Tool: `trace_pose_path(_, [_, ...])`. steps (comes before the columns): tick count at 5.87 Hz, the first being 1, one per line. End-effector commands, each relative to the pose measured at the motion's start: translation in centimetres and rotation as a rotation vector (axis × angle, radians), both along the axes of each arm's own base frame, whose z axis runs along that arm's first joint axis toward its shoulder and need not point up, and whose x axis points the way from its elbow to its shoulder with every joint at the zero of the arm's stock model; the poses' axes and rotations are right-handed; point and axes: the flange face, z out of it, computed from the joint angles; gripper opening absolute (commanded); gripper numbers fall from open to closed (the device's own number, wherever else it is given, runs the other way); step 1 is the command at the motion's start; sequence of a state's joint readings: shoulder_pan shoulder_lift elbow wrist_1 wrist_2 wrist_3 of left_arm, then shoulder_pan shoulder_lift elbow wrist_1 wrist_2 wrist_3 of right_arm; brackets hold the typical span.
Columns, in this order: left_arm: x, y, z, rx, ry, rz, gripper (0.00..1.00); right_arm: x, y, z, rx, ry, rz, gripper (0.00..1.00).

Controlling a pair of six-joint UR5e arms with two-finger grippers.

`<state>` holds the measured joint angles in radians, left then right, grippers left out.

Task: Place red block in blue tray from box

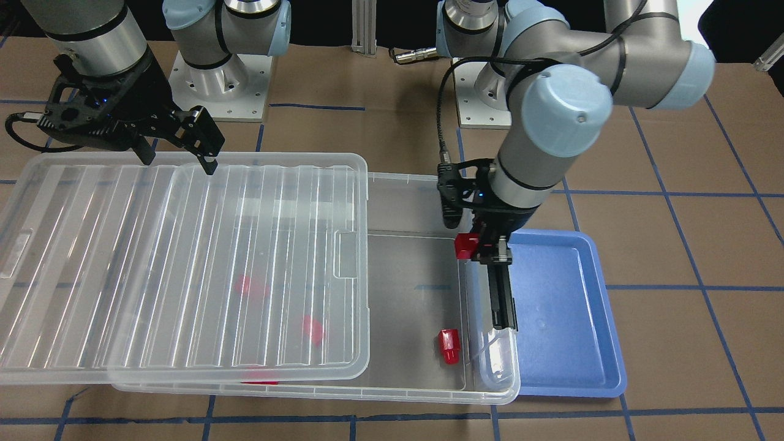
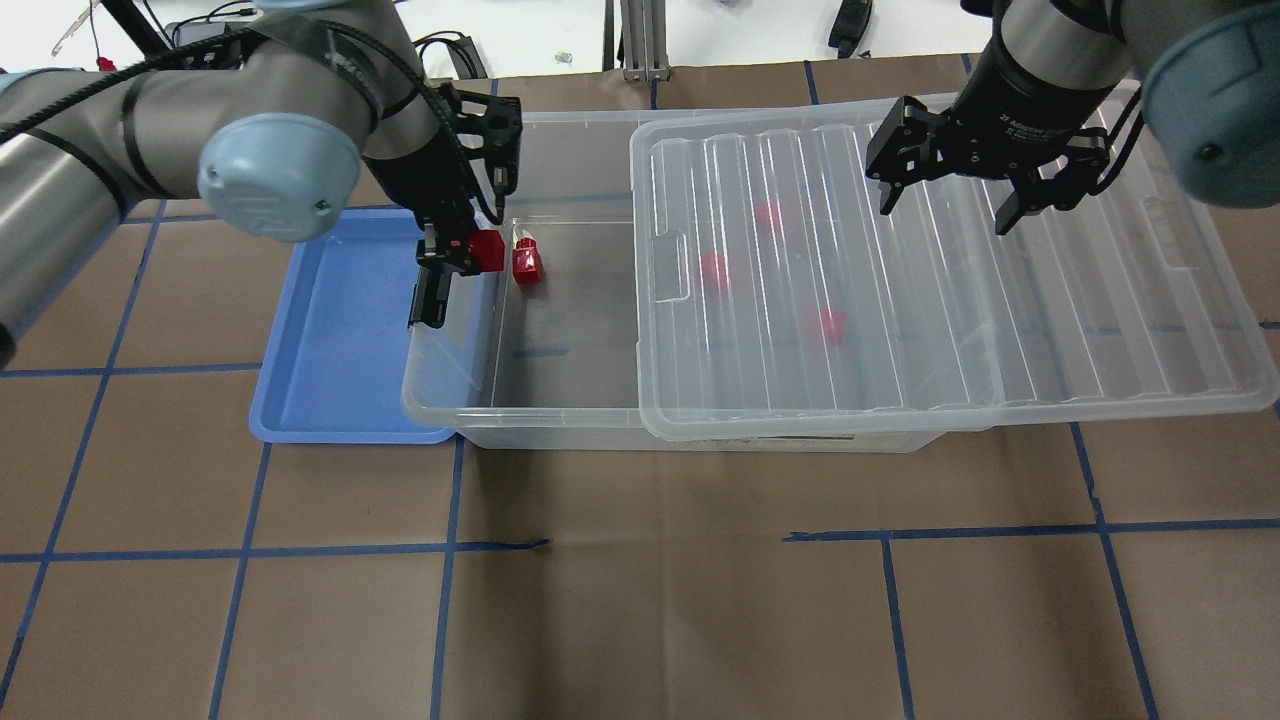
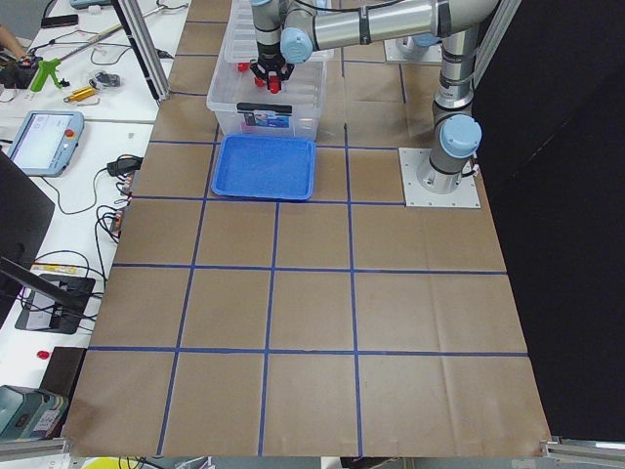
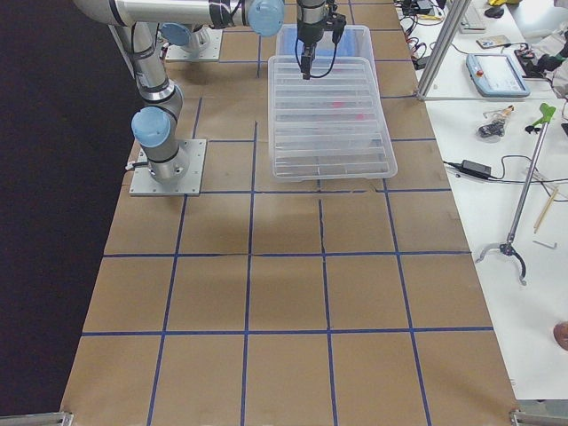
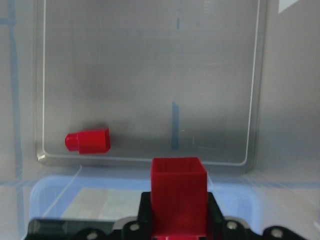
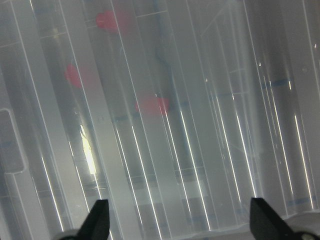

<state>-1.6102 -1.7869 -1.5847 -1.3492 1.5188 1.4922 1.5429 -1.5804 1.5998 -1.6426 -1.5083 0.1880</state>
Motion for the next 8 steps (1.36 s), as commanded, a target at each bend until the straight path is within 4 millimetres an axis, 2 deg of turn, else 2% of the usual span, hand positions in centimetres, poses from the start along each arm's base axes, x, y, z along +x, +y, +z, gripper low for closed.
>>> trace_pose_path(1, [8.8,0.4,0.6,0.018,0.001,-0.012,0.13,-0.7,-0.3,-0.1,0.0,0.01,0.002,1.0])
trace_pose_path(2, [12.0,-0.1,-1.1,0.024,0.007,-0.067,0.14,-2.4,-0.6,-0.4,0.002,0.04,0.031,1.0])
trace_pose_path(3, [13.4,-1.9,-4.0,-0.009,0.002,-0.153,0.16,-7.0,-1.1,-0.5,0.013,0.136,0.101,1.0])
trace_pose_path(4, [13.6,-3.1,-8.1,-0.029,-0.005,-0.178,0.16,-12.4,-1.4,-0.7,0.029,0.149,0.148,1.0])
trace_pose_path(5, [13.7,-3.1,-13.2,0.003,0.0,-0.187,0.17,-19.1,-2.0,-2.3,0.058,0.142,0.194,1.0])
trace_pose_path(6, [15.0,-3.0,-16.3,-0.007,-0.004,-0.186,0.17,-26.3,-1.8,-4.4,0.097,0.114,0.236,1.0])
trace_pose_path(7, [16.8,-2.8,-17.3,0.009,-0.001,-0.156,0.18,-32.1,-1.3,-6.8,0.133,0.078,0.263,1.0])
trace_pose_path(8, [16.8,-2.8,-17.9,0.02,0.001,-0.154,0.2,-34.2,-1.5,-9.2,0.162,0.043,0.258,1.0])
